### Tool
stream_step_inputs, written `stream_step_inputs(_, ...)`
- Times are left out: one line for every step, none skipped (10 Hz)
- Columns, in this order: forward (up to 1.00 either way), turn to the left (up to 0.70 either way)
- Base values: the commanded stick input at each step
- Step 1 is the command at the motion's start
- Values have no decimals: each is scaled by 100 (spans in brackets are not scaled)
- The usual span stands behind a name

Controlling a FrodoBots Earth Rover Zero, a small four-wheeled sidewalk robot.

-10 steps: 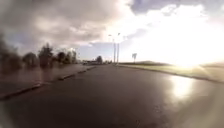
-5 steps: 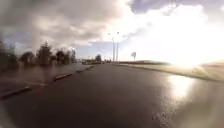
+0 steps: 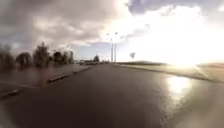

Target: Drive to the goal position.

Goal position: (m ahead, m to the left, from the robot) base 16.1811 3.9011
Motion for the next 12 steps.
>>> stream_step_inputs(70, 0)
stream_step_inputs(70, 0)
stream_step_inputs(70, 0)
stream_step_inputs(70, 0)
stream_step_inputs(70, 0)
stream_step_inputs(70, 0)
stream_step_inputs(70, 0)
stream_step_inputs(70, 0)
stream_step_inputs(70, 0)
stream_step_inputs(70, -1)
stream_step_inputs(70, -4)
stream_step_inputs(70, -8)
